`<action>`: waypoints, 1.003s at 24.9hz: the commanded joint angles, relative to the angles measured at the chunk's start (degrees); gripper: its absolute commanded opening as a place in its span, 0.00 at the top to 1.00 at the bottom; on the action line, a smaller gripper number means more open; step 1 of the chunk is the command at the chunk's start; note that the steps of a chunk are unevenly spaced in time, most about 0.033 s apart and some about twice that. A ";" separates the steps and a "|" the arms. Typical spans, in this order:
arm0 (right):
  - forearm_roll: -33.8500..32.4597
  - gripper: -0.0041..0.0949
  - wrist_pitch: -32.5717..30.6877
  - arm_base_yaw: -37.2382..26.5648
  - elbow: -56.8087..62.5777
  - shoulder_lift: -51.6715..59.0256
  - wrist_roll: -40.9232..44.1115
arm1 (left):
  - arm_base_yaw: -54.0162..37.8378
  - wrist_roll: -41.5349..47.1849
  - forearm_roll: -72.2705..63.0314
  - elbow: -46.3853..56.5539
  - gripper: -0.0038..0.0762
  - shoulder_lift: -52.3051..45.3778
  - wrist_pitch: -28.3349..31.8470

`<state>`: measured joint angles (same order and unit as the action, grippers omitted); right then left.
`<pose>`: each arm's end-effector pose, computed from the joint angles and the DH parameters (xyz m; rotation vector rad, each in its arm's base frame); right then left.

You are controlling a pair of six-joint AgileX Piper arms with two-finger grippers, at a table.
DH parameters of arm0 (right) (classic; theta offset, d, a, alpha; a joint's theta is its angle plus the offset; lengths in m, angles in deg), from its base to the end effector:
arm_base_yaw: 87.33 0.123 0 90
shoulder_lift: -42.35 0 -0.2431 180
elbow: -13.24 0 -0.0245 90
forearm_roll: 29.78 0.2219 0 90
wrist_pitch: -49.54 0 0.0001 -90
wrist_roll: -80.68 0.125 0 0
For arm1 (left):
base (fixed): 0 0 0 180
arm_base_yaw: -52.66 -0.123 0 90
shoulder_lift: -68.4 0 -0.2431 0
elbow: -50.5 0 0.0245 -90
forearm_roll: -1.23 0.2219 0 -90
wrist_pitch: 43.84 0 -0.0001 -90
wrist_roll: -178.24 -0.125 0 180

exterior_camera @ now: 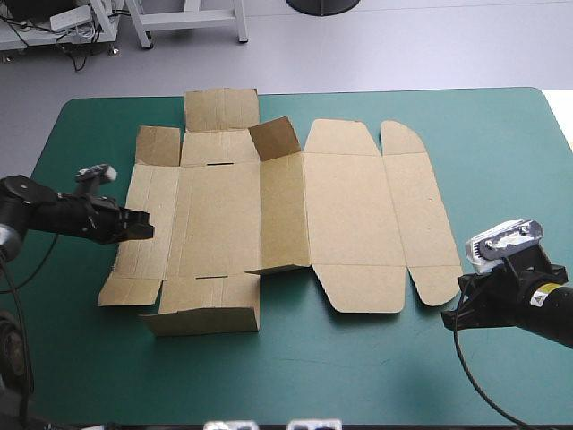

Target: Fold the box

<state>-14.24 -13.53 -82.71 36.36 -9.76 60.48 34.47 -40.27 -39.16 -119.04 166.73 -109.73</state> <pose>0.1382 0.0411 0.3057 -0.4752 2.3306 0.2193 0.2829 0.0151 0.2165 0.1155 2.6548 -0.7362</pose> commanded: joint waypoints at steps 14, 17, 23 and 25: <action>1.24 0.98 3.02 0.24 -1.44 -0.40 -0.86 | -12.29 1.01 1.31 -7.07 0.28 14.72 -8.99; 1.24 0.98 3.07 0.24 -1.44 -0.40 -0.86 | -10.82 -0.34 -0.76 -3.95 0.28 15.70 -8.99; 1.24 0.98 3.07 0.24 -1.44 -0.40 -0.86 | -6.49 -3.60 -3.64 2.55 0.32 16.12 -8.87; 1.24 0.98 3.07 0.24 -1.44 -0.40 -0.86 | -5.62 -3.96 -4.47 2.92 0.41 16.12 -8.87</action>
<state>-14.24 -13.39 -82.71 36.36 -9.87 60.18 26.55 -43.52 -44.83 -117.95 183.18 -113.38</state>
